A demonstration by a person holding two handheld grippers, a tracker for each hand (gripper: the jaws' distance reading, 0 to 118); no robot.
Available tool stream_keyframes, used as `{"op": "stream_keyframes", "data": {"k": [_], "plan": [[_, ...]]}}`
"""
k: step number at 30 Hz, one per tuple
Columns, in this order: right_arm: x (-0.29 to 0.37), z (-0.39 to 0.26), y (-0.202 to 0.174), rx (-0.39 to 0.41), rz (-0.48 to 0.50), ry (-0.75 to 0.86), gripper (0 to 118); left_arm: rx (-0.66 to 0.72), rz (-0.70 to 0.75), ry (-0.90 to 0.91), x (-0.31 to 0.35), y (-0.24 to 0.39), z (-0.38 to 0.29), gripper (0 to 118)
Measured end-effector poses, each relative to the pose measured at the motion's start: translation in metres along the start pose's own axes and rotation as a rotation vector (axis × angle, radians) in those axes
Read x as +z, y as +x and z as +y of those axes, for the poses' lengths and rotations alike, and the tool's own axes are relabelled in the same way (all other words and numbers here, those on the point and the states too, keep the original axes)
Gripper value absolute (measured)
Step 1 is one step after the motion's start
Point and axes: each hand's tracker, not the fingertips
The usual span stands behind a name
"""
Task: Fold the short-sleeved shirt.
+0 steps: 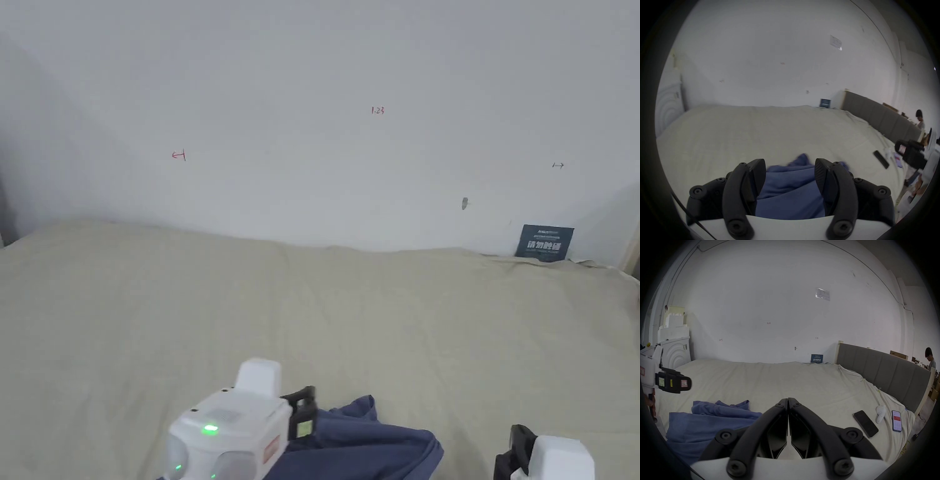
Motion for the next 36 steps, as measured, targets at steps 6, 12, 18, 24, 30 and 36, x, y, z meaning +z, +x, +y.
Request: {"op": "stream_keyframes", "data": {"k": [6,12,18,24,30,36], "plan": [[0.0,0.0,-0.028,0.01,0.057,0.008,1,0.002,0.148,0.083,0.053,-0.05,-0.019,20],[0.004,-0.001,-0.052,0.018,0.098,0.017,1,-0.004,0.224,0.108,0.095,-0.076,-0.046,0],[0.005,-0.005,-0.068,0.008,0.125,0.009,1,0.117,0.168,0.029,0.105,-0.108,-0.065,0],[0.003,-0.011,-0.075,0.017,0.137,-0.017,1,0.133,0.154,-0.148,0.069,-0.155,-0.079,0],[0.002,-0.012,-0.077,0.028,0.138,-0.034,1,0.209,0.148,-0.305,0.026,-0.187,-0.085,15],[-0.001,-0.016,-0.078,0.047,0.142,-0.049,1,0.179,0.199,-0.475,-0.009,-0.195,-0.102,81]]}}
